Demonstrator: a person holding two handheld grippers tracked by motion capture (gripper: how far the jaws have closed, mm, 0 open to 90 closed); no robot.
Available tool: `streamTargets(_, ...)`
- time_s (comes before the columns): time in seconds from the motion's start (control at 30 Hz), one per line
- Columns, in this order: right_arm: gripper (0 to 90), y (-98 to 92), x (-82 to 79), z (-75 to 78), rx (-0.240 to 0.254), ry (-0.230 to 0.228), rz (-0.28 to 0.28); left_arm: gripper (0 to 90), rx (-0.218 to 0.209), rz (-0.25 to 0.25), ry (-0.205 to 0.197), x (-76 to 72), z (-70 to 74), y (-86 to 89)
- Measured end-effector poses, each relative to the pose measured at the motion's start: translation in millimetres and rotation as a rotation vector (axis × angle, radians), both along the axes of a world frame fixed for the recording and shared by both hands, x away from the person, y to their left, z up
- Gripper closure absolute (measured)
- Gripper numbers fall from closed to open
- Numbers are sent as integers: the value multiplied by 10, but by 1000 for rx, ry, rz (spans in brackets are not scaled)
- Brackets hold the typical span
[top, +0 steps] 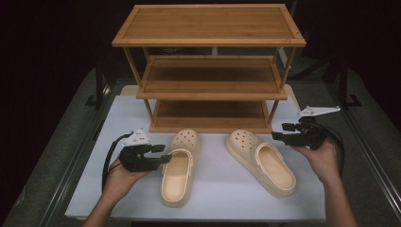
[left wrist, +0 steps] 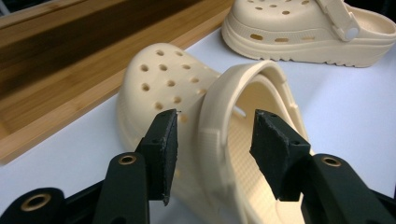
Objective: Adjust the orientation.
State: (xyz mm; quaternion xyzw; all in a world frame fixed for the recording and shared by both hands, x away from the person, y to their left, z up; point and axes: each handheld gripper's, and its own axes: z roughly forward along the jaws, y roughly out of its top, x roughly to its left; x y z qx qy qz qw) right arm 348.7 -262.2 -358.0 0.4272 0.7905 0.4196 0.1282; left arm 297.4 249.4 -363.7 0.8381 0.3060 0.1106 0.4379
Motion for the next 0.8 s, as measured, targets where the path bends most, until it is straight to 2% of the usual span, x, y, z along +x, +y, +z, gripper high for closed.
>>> streamTargets(0.07, 357, -27, -10, -10, 0, 2, -6, 478, 10, 26, 1, -36, -6, 127)
streamTargets(0.17, 346, -40, -19, -19, -1, 6, -11, 467, 18, 43, 11, -48, -33, 221)
streamTargets(0.2, 338, -50, -25, -30, -2, 8, -15, 453, 28, 63, 18, -58, -70, 316)
streamTargets(0.23, 338, -50, -25, -30, -2, 8, -15, 443, 28, 63, 18, -58, -70, 316)
streamTargets(0.27, 325, -60, -29, -39, -8, 10, -16, 432, 45, 85, 23, -66, -117, 405)
streamTargets(0.33, 321, -64, -31, -44, -7, 13, -19, 423, 57, 94, 26, -67, -144, 449)
streamTargets(0.43, 305, -79, -40, -60, -12, 17, -21, 382, 84, 117, 42, -73, -245, 563)
streamTargets(0.47, 303, -97, -49, -65, -7, 23, -22, 346, 98, 144, 53, -75, -328, 631)
streamTargets(0.53, 300, -106, -52, -67, -5, 21, -23, 331, 107, 155, 61, -76, -369, 666)
streamTargets(0.6, 301, -132, -69, -58, 0, 24, -29, 272, 129, 188, 70, -67, -488, 757)
streamTargets(0.63, 301, -132, -69, -58, 0, 24, -29, 247, 129, 188, 70, -67, -488, 757)
streamTargets(0.67, 301, -138, -90, -53, -5, 15, -36, 219, 144, 201, 94, -53, -565, 799)
streamTargets(0.7, 301, -138, -90, -53, -5, 15, -36, 185, 144, 201, 94, -53, -565, 799)
streamTargets(0.73, 300, -139, -108, -59, -13, 9, -36, 162, 166, 214, 113, -42, -648, 825)
streamTargets(0.8, 301, -136, -117, -63, -15, 12, -38, 149, 174, 219, 119, -42, -688, 836)
